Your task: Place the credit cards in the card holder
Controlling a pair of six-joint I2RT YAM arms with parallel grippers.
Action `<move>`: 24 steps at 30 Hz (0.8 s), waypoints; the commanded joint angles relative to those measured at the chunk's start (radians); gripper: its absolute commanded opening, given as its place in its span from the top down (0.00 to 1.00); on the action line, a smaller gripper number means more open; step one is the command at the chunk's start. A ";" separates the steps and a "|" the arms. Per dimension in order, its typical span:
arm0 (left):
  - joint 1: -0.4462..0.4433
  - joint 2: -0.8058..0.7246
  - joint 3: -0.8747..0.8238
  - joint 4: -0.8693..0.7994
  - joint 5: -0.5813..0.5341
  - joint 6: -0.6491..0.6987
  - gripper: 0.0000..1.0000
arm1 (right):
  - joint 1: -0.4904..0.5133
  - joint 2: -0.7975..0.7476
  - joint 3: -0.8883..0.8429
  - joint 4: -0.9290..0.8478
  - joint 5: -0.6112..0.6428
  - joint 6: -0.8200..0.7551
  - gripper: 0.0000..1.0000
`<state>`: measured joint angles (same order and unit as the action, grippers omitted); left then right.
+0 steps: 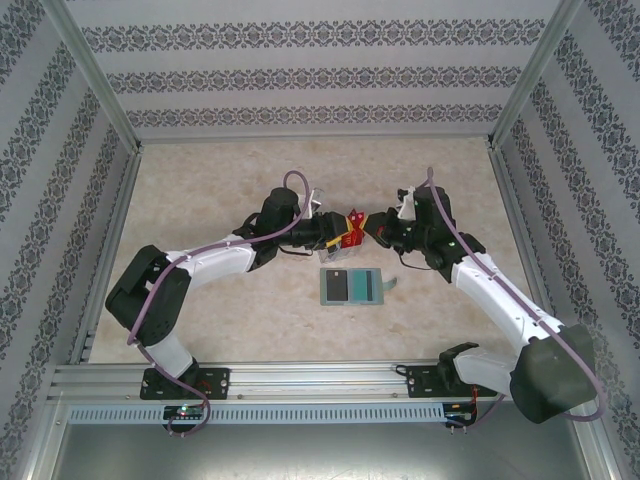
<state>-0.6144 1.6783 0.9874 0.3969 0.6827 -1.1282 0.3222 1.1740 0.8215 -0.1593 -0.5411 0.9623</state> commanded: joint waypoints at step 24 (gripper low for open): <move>0.015 -0.005 -0.072 0.336 0.067 -0.196 1.00 | -0.098 0.074 -0.066 0.248 -0.321 0.079 0.86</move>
<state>-0.5980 1.6615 0.9325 0.6292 0.7101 -1.2758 0.2226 1.2446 0.7742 0.0124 -0.7971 1.0275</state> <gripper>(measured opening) 0.056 0.164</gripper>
